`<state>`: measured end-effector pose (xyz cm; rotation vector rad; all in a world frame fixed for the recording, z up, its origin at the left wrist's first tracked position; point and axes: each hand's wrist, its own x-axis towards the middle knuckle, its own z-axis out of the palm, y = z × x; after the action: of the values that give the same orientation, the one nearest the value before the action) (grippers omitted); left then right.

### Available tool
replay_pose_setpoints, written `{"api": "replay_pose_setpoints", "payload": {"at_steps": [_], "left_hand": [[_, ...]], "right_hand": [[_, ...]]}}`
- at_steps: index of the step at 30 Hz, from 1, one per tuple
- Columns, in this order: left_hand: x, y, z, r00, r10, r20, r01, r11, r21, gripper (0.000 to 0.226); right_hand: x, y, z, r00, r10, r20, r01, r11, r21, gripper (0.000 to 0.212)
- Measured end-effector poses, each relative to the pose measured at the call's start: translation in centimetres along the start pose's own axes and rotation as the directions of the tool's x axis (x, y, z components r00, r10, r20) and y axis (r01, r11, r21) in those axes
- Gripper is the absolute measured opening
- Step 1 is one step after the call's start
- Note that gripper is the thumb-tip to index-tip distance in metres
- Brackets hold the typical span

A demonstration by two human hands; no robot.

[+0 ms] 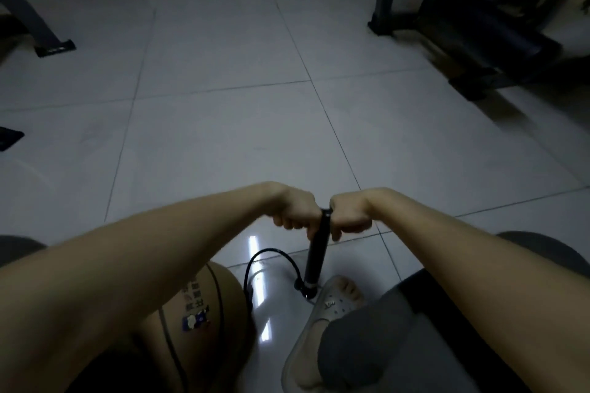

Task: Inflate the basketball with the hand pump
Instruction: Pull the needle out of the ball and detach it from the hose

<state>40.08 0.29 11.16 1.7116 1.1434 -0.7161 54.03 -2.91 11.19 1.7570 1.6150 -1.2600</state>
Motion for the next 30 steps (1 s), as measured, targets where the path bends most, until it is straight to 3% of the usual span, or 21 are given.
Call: {"api": "replay_pose_setpoints", "payload": {"at_steps": [3, 7, 13, 19, 22, 26, 27, 30], "left_hand": [[-2.2, -0.2, -0.8, 1.000, 0.014, 0.003, -0.014, 1.000, 0.003, 0.033], [-4.5, -1.1, -0.7, 0.992, 0.100, -0.078, -0.097, 0.994, 0.041, 0.018], [-7.9, -4.2, 0.9, 0.970, 0.209, -0.125, -0.227, 0.961, -0.157, 0.019], [-9.9, -8.4, 2.9, 0.898, 0.193, -0.395, -0.300, 0.926, -0.230, 0.023], [-11.2, -12.9, 3.5, 0.879, 0.072, -0.471, -0.162, 0.975, -0.152, 0.032], [-12.2, -19.9, 6.1, 0.910, -0.239, -0.338, 0.241, 0.970, -0.037, 0.093], [-12.3, -21.2, 7.0, 0.915, -0.272, -0.298, 0.274, 0.961, -0.036, 0.099], [-12.1, -24.1, 9.0, 0.924, -0.274, -0.269, 0.251, 0.961, -0.116, 0.088]], "right_hand": [[-2.2, -1.2, -0.7, 1.000, 0.003, 0.000, -0.003, 1.000, -0.030, 0.015], [-4.1, -3.2, -0.8, 1.000, 0.013, -0.004, -0.013, 0.981, -0.193, 0.029], [-6.4, -5.5, 0.2, 0.997, -0.018, -0.081, -0.013, 0.931, -0.366, 0.062], [-6.8, -10.3, 3.0, 0.970, -0.196, -0.145, 0.125, 0.911, -0.393, 0.044], [-4.7, -13.2, 5.4, 0.941, -0.287, -0.178, 0.207, 0.907, -0.367, 0.057], [-1.6, -17.1, 10.6, 0.924, -0.373, -0.090, 0.309, 0.863, -0.400, 0.066], [-0.9, -18.0, 11.8, 0.925, -0.376, -0.055, 0.321, 0.851, -0.415, 0.065], [1.3, -19.7, 14.5, 0.939, -0.342, 0.013, 0.324, 0.877, -0.356, 0.075]]}}
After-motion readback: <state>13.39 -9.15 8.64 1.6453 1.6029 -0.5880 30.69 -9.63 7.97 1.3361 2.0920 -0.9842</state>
